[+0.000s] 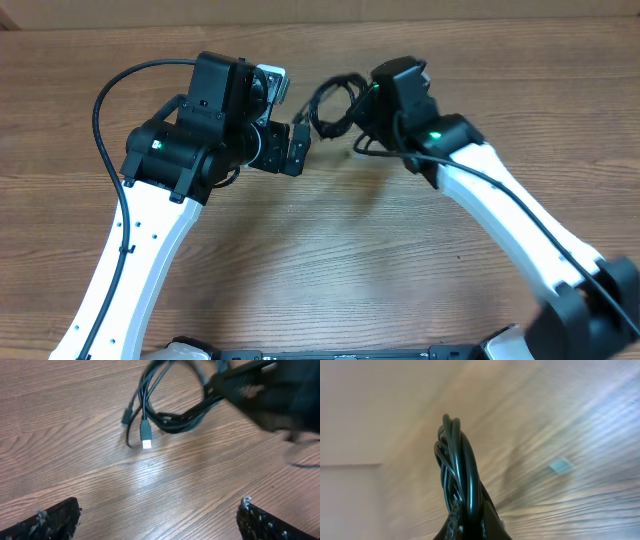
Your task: Untangle cables
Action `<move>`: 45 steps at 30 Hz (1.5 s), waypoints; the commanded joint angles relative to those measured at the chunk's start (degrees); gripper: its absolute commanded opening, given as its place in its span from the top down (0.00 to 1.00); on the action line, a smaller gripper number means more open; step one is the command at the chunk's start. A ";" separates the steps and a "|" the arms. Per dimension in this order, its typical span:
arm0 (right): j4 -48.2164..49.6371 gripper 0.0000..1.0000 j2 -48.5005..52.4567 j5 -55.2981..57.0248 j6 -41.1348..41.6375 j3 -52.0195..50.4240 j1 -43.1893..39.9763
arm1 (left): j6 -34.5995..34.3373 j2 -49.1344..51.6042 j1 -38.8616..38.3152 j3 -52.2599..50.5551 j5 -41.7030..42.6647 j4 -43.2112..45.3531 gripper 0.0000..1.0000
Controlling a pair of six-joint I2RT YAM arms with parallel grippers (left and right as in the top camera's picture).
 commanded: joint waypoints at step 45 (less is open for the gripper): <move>6.95 0.96 -16.13 -28.85 6.71 2.12 0.22 | 4.57 3.21 -1.40 0.59 1.97 4.66 0.26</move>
